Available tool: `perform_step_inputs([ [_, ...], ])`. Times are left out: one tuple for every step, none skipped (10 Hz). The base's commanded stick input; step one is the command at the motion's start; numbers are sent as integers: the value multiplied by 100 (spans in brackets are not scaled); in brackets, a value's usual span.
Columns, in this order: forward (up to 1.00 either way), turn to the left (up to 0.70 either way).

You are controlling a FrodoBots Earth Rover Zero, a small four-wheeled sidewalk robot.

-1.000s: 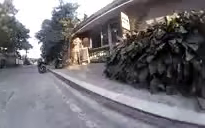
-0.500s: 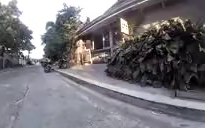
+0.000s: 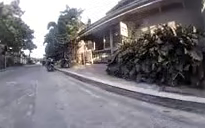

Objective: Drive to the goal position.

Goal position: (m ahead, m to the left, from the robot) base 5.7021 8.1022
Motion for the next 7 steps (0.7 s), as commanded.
perform_step_inputs([
  [99,-1],
  [99,-1],
  [99,-1],
  [99,-1],
  [99,4],
  [99,26],
  [99,39],
])
